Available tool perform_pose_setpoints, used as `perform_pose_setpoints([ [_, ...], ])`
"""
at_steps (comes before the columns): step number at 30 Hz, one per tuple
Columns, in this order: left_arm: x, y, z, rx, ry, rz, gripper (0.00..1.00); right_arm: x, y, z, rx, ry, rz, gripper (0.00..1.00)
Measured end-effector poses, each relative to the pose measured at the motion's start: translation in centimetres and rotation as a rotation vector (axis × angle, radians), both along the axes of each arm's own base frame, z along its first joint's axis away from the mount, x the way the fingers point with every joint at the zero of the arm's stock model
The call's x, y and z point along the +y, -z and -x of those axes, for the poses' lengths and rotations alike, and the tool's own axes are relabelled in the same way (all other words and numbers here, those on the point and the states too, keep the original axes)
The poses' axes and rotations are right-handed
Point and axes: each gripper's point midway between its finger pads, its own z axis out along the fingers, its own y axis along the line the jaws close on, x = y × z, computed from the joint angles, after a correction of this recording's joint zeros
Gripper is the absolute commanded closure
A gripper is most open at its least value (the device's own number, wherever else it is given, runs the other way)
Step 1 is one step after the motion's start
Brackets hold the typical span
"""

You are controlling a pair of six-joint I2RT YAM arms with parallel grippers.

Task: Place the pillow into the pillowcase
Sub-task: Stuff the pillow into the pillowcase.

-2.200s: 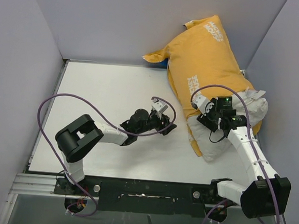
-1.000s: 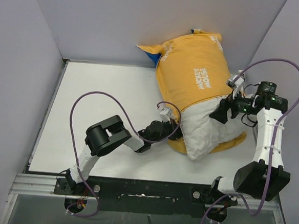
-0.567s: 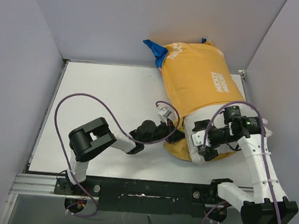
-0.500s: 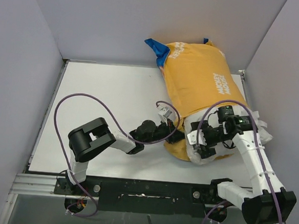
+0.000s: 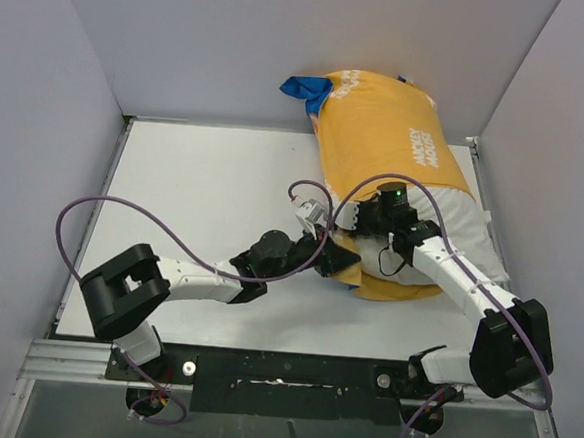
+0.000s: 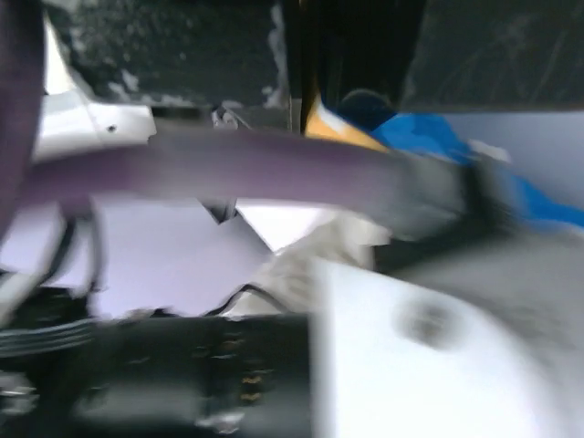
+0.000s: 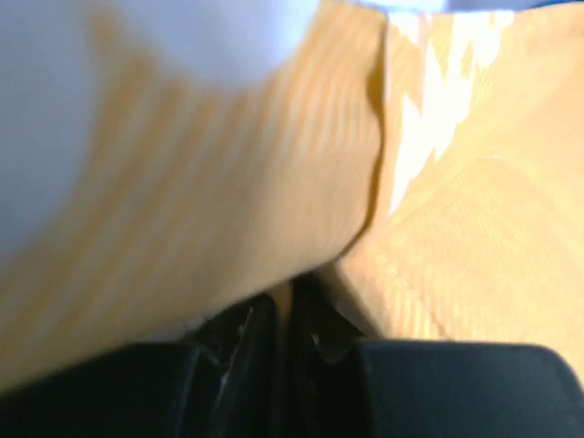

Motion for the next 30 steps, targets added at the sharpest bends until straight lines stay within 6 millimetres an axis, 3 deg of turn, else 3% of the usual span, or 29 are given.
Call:
perform_pose_setpoints([
  [4,0.2,-3.7,1.3,-0.037,-0.013,0.067,1.0,0.6,-1.9,-3.6,-0.131,0.134,-0.074,1.0],
  [6,-0.5,-5.0,3.7,-0.049,0.039,0.099,1.0,0.5,-2.1,-4.4,-0.143,0.195,-0.113,1.0],
  [7,-0.7,-5.4,4.5,-0.053,0.054,0.109,1.0,0.5,-1.8,-4.4,-0.125,0.222,-0.143,0.95],
  [10,-0.1,-5.5,5.5,-0.055,0.062,0.117,1.0,0.5,-1.3,-3.9,-0.049,0.257,-0.237,0.64],
  [14,2.6,-2.5,6.2,-0.033,0.046,0.056,1.0,1.8,-0.1,-0.8,0.192,0.164,-0.39,0.27],
  [16,4.7,-0.9,6.2,-0.034,0.009,0.009,0.87,2.5,-0.4,1.3,0.307,0.097,-0.434,0.17],
  [18,6.4,-0.4,6.3,-0.053,-0.019,-0.022,0.73,3.2,-1.9,3.3,0.398,0.019,-0.457,0.11],
  [23,9.3,-2.6,7.1,-0.101,-0.067,-0.008,0.38,4.5,-9.1,7.1,0.425,-0.21,-0.468,0.05],
  [26,10.8,-2.0,6.5,-0.081,-0.133,-0.031,0.06,4.8,-12.3,10.1,0.382,-0.326,-0.446,0.01],
  [30,12.3,1.6,5.8,-0.027,-0.21,-0.125,0.02,4.3,-13.2,14.8,0.292,-0.451,-0.367,0.02],
])
